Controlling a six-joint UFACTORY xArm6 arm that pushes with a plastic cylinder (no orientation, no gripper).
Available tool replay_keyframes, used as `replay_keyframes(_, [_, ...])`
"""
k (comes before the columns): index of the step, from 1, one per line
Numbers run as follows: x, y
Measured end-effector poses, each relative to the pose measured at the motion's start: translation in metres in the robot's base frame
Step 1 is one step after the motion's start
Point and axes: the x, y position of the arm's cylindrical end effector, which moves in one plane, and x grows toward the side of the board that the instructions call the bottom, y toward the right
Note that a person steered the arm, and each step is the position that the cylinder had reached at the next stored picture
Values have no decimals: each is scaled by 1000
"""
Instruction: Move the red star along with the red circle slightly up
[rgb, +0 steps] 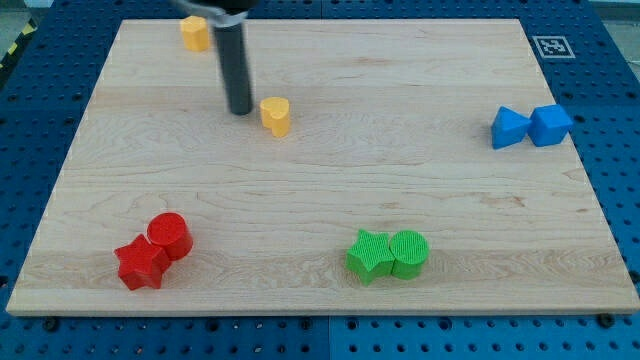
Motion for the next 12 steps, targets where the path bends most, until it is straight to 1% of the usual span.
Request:
replay_keyframes(1, [40,-68])
replay_keyframes(3, [232,-98])
replay_keyframes(4, [239,-94])
replay_keyframes(5, [239,-49])
replay_keyframes(6, [238,-29])
replay_keyframes(7, [228,-32])
replay_keyframes(10, [165,-29])
replay_keyframes(11, [152,-18])
replay_keyframes(12, [154,17])
